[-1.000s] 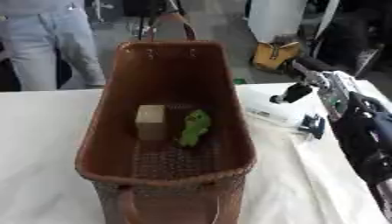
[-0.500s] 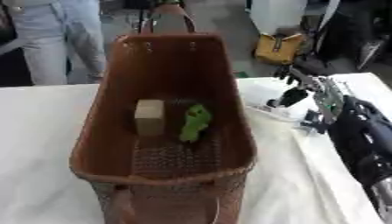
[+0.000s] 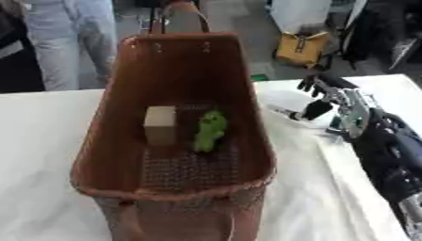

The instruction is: Pick up objects on the table and place them in the box.

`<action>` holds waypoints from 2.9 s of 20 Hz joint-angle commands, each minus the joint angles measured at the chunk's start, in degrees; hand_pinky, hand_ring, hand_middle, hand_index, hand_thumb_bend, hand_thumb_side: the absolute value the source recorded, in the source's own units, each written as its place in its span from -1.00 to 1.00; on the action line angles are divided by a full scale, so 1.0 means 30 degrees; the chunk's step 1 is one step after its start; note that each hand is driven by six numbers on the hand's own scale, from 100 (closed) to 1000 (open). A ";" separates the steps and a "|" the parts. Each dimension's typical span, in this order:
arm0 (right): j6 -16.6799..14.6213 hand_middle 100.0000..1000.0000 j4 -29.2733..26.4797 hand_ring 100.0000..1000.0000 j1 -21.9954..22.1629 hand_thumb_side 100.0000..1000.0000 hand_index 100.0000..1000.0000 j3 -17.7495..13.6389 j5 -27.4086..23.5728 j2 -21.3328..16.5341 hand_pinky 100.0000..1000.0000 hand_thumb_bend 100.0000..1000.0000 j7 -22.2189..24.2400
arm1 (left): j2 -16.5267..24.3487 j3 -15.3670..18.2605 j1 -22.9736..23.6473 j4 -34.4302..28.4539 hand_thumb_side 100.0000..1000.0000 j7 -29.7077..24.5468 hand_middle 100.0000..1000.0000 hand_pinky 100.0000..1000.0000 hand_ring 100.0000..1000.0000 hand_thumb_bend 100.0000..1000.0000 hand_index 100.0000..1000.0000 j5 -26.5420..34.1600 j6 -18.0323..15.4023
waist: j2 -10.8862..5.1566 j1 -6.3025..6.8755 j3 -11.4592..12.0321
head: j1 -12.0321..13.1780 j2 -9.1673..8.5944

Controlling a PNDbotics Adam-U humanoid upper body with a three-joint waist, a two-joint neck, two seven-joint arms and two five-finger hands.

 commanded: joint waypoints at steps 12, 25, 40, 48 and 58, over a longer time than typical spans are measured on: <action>0.0340 0.41 0.0697 0.36 0.0048 -0.71 0.57 -0.0223 -0.0334 -0.0806 0.02 0.15 -0.0145 | 0.0283 0.0034 -0.0300 -0.0355 -0.20 -0.0114 0.42 0.30 0.32 0.16 0.62 0.0167 -0.0054 | 0.0021 0.0142 0.0106 | -0.0096 -0.0214; 0.0140 0.16 0.1283 0.10 0.0323 -0.78 0.40 -0.0054 0.0225 -0.0456 -0.10 0.12 0.0692 | 0.0267 0.0035 -0.0336 -0.0359 -0.18 -0.0150 0.43 0.30 0.32 0.15 0.62 0.0189 -0.0078 | 0.0007 0.0170 0.0097 | -0.0120 -0.0097; -0.0118 -0.40 -0.0097 -0.46 0.0246 -1.00 -0.15 -0.0037 0.1575 -0.0624 -0.66 -0.26 -0.2953 | 0.0334 0.0079 -0.0327 -0.0258 -0.18 -0.0102 0.43 0.30 0.32 0.12 0.62 0.0198 -0.0069 | -0.0211 0.0008 -0.0206 | 0.0032 -0.0062; -0.1237 -0.40 -0.3352 -0.46 -0.0066 -1.00 -0.14 0.0472 -0.0449 -0.1239 -0.66 -0.30 -0.1984 | 0.0488 0.0127 -0.0214 -0.0133 -0.19 -0.0078 0.43 0.30 0.32 0.11 0.63 0.0146 -0.0061 | -0.0683 -0.0285 -0.0773 | 0.0292 0.0042; -0.1690 -0.36 -0.7708 -0.41 -0.0169 -0.99 -0.11 0.1158 -0.2132 -0.1967 -0.59 -0.28 -0.0942 | 0.0695 0.0191 -0.0047 -0.0009 -0.21 -0.0025 0.44 0.30 0.32 0.12 0.63 0.0065 -0.0082 | -0.1484 -0.0752 -0.1319 | 0.0263 -0.0070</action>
